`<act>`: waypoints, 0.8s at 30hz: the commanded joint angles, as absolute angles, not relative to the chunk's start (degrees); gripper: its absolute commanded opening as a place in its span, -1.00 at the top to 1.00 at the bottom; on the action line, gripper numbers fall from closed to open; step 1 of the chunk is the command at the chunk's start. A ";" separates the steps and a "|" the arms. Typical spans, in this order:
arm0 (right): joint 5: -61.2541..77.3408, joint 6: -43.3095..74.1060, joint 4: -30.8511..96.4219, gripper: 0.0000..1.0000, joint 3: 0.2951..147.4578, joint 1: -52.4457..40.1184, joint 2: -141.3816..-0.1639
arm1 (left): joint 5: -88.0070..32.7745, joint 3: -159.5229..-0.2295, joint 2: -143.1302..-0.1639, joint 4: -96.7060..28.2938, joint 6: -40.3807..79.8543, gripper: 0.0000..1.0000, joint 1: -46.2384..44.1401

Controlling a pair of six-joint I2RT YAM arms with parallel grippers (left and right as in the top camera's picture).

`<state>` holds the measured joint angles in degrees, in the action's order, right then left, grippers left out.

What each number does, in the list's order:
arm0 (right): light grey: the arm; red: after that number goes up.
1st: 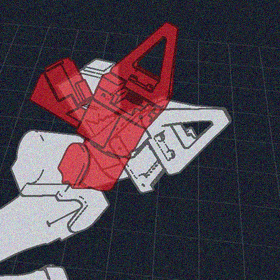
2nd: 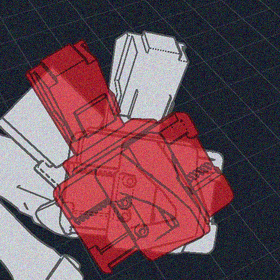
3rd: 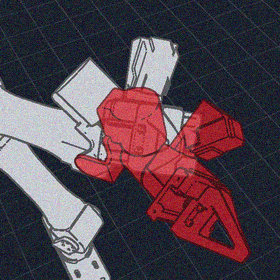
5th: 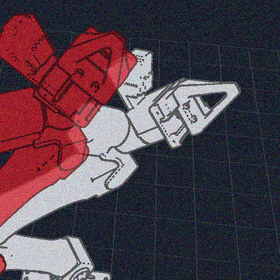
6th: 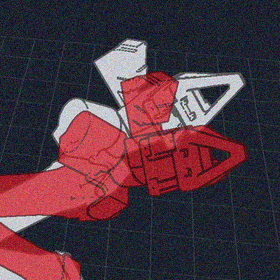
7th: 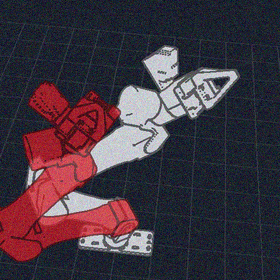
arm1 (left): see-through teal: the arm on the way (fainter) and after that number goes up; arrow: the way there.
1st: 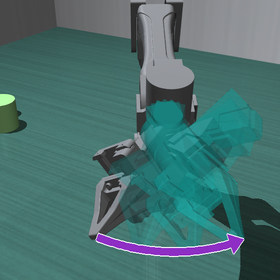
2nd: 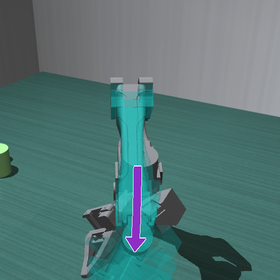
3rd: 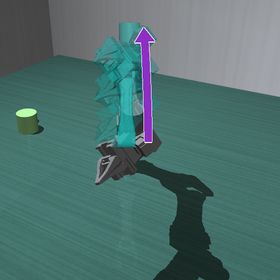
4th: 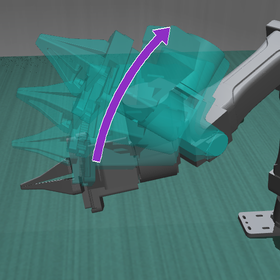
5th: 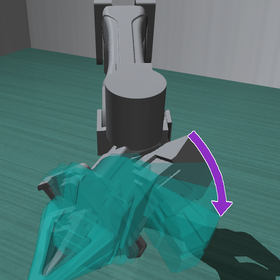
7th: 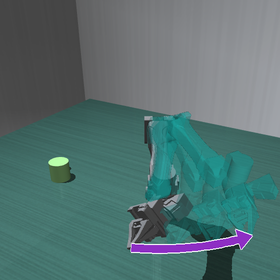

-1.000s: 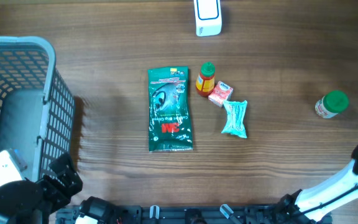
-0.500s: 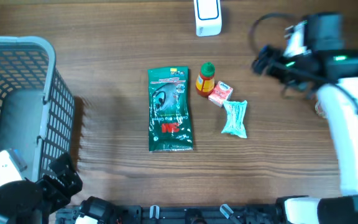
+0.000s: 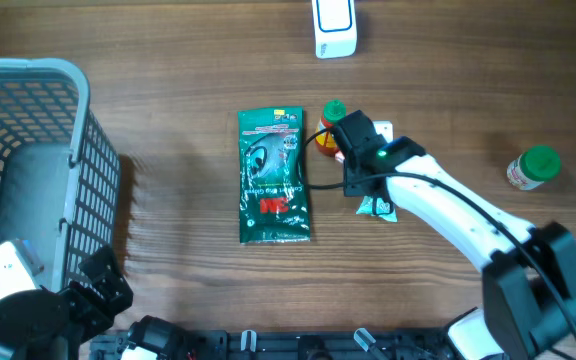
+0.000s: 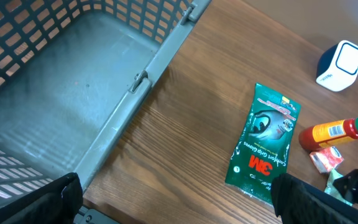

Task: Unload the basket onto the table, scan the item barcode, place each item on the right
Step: 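Reach the right gripper down and grasp the mint wipes packet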

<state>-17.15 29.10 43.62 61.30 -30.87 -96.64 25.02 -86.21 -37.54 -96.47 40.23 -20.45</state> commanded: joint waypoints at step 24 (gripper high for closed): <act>47.75 13.45 57.43 0.91 71.57 -25.47 -90.52 | 25.34 -86.30 -37.50 -96.49 40.97 -1.00 -20.16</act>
